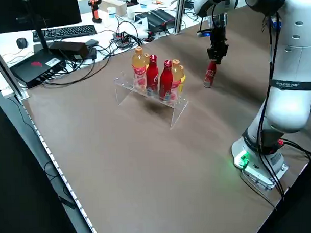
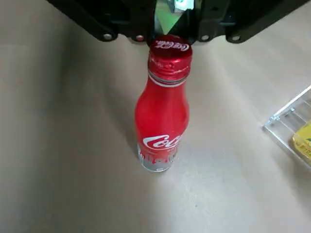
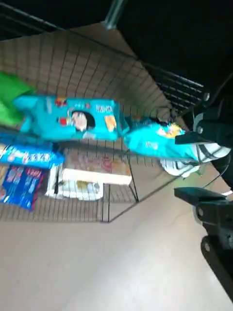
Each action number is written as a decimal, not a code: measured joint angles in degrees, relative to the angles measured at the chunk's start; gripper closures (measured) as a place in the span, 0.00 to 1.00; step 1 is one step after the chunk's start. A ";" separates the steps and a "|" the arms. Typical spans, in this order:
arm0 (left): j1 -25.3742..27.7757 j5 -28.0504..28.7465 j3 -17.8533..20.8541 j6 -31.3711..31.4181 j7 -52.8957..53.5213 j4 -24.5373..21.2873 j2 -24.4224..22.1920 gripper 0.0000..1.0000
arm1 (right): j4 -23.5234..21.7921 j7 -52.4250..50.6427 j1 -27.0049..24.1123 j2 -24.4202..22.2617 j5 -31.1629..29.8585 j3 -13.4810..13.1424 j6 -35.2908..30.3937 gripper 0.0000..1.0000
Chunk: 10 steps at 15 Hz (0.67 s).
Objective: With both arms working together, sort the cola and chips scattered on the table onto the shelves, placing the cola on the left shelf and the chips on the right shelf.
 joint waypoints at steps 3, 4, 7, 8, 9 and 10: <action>-0.02 0.10 0.00 0.00 -0.01 0.04 0.00 0.91 | 2.09 0.02 5.03 -0.02 1.00 0.27 2.71 0.56; -0.03 0.21 0.00 0.00 -0.01 0.04 0.00 0.91 | 2.22 0.06 6.03 -0.02 2.78 0.35 4.17 0.56; -0.03 0.58 0.00 -0.08 -0.02 0.04 0.00 0.91 | 2.19 -3.22 6.61 -0.01 7.27 0.34 8.40 0.56; -0.04 0.58 0.00 -0.12 -0.02 0.04 0.00 0.91 | 1.98 -5.69 6.61 0.02 7.85 0.30 9.97 0.56; -0.04 0.58 0.00 -0.16 -0.02 0.02 0.00 0.91 | 1.50 -8.22 6.59 0.07 8.93 0.23 11.52 0.56; -0.05 0.58 0.00 -0.19 -0.03 0.01 0.00 0.91 | 0.82 -10.93 6.57 0.19 9.89 0.13 12.82 0.56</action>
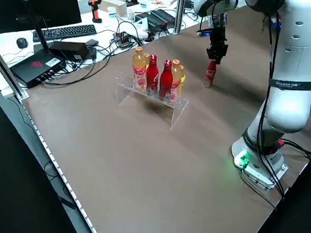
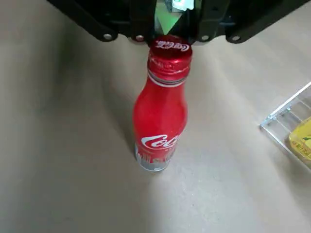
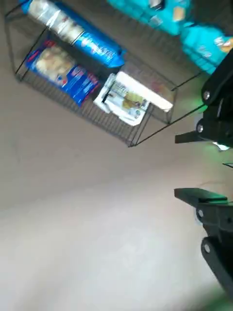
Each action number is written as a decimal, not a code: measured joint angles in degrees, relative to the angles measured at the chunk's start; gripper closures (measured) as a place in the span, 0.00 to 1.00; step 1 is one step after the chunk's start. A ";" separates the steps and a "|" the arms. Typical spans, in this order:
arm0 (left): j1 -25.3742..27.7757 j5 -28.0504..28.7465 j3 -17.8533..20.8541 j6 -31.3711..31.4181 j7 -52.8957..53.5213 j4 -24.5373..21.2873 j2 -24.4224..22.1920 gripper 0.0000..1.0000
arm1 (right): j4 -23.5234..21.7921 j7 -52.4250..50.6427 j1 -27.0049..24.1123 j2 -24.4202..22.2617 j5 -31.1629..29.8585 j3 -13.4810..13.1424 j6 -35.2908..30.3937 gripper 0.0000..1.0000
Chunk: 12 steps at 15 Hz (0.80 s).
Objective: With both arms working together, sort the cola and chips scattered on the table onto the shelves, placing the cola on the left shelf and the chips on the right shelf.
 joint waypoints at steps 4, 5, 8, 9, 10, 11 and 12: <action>-0.01 0.00 0.00 -0.06 -0.02 -0.09 0.33 0.91 | -3.44 -9.50 -0.49 0.22 2.12 -0.59 2.56 0.55; 0.00 0.00 0.01 -0.06 -0.04 -0.09 0.56 0.91 | -4.18 -10.24 -0.48 0.22 2.31 -0.63 3.49 0.53; 0.00 0.01 0.08 -0.19 -0.22 -0.17 1.52 0.91 | -4.91 -11.42 0.52 0.20 1.94 -0.44 4.41 0.29; 0.01 0.05 0.15 -0.67 -0.35 -0.27 2.01 0.90 | -4.86 -11.41 1.40 0.03 1.05 -0.31 4.85 0.11; 0.00 0.05 0.15 -1.01 -0.38 -0.28 2.10 0.89 | -4.72 -11.41 1.66 -0.07 0.46 -0.28 5.14 0.02; 0.00 0.06 0.15 -1.20 -0.38 -0.29 2.12 0.89 | -4.50 -11.40 1.79 -0.16 0.06 -0.26 5.27 0.00; 0.00 0.06 0.15 -1.29 -0.38 -0.31 2.12 0.88 | -4.29 -11.40 1.80 -0.22 0.04 -0.28 5.33 0.00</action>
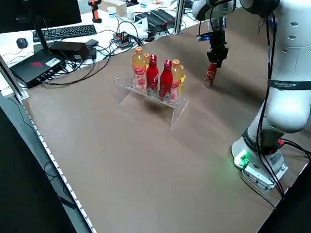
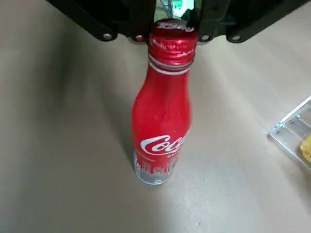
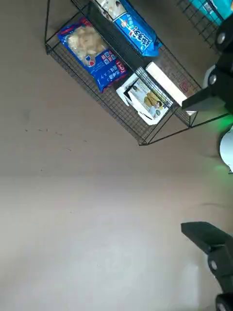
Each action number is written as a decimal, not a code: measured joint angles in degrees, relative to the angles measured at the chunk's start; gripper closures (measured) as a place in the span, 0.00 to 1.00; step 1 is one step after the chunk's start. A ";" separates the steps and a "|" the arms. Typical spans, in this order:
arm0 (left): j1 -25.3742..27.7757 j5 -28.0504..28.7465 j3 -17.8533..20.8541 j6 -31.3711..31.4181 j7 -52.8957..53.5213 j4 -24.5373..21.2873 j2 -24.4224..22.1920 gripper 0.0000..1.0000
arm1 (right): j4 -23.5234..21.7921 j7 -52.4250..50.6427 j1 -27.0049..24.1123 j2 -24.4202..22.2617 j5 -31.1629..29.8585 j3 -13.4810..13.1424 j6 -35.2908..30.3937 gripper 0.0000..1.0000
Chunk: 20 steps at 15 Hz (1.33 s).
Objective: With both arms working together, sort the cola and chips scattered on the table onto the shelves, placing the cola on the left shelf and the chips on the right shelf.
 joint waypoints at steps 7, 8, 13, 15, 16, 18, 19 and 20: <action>-0.01 0.01 0.00 -0.08 0.00 -0.04 0.07 0.75 | -2.27 -0.01 1.13 -0.41 0.05 0.14 4.23 0.00; 0.01 0.03 0.01 -0.08 0.00 -0.04 0.07 0.68 | -3.30 -0.01 1.20 -1.14 0.05 0.15 4.65 0.00; 0.06 0.09 0.04 -0.07 0.01 -0.01 0.10 0.61 | -12.05 -0.14 1.45 -8.42 -0.02 0.22 9.15 0.00; 0.07 1.26 0.07 -0.07 0.02 0.00 0.37 0.59 | -12.52 -0.25 1.78 -9.38 -0.14 0.26 8.62 0.00; 0.08 1.89 0.08 -0.07 0.03 0.02 0.70 0.59 | -12.53 -0.25 1.96 -9.53 -0.15 0.27 7.77 0.00; 0.09 2.35 0.11 -0.04 0.03 0.24 1.49 0.58 | -12.58 -0.25 2.15 -9.55 -0.17 0.27 6.09 0.00; 0.10 2.38 0.12 -0.03 0.03 0.56 1.83 0.58 | -12.64 -0.25 2.17 -9.55 -0.19 0.27 5.88 0.00; 0.09 2.38 0.12 -0.02 0.03 1.43 2.39 0.58 | -12.64 -0.25 2.18 -9.56 -0.21 0.26 5.86 0.00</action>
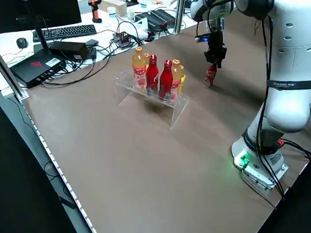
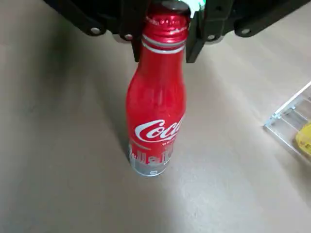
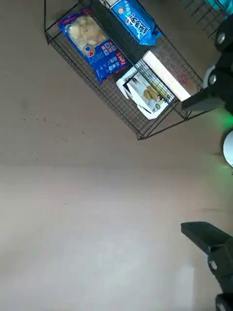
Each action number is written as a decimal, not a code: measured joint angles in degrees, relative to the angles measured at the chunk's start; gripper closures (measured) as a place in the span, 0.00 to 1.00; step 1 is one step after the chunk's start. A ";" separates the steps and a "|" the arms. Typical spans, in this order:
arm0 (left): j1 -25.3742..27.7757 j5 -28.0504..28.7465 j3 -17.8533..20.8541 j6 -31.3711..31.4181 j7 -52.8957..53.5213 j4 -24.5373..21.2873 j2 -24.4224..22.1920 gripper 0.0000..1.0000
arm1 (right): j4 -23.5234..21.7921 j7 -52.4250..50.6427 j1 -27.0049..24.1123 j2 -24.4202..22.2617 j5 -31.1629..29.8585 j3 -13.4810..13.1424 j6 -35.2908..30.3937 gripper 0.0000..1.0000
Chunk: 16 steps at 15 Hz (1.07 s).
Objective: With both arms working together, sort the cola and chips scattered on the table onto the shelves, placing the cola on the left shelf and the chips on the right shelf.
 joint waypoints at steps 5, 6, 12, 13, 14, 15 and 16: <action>-0.13 0.00 -0.01 0.00 0.00 1.71 1.00 0.56 | 0.00 0.00 -0.01 0.00 -0.12 -0.33 0.01 0.00; -0.14 0.00 -0.01 0.00 0.00 1.96 1.22 0.56 | 0.00 0.00 -0.01 0.00 -0.12 -0.41 -0.01 0.00; -0.18 0.47 -0.02 0.06 0.02 2.36 1.62 0.56 | -0.09 0.00 0.02 0.00 0.01 -0.41 -0.67 0.00; -0.19 0.86 -0.08 0.04 0.03 2.42 1.63 0.62 | -0.09 -0.01 0.04 0.00 0.01 -0.36 -0.67 0.00; -0.24 1.03 -0.17 0.00 0.03 2.53 1.63 0.65 | -0.09 -0.01 0.07 0.00 0.02 -0.30 -0.66 0.00; -0.29 1.10 -0.17 -0.02 0.02 2.54 1.63 0.65 | -0.09 0.00 0.11 0.00 0.04 -0.26 -0.60 0.00; -0.30 1.11 -0.17 -0.02 0.02 2.54 1.63 0.65 | -0.08 0.00 0.14 0.00 0.04 -0.23 -0.54 0.00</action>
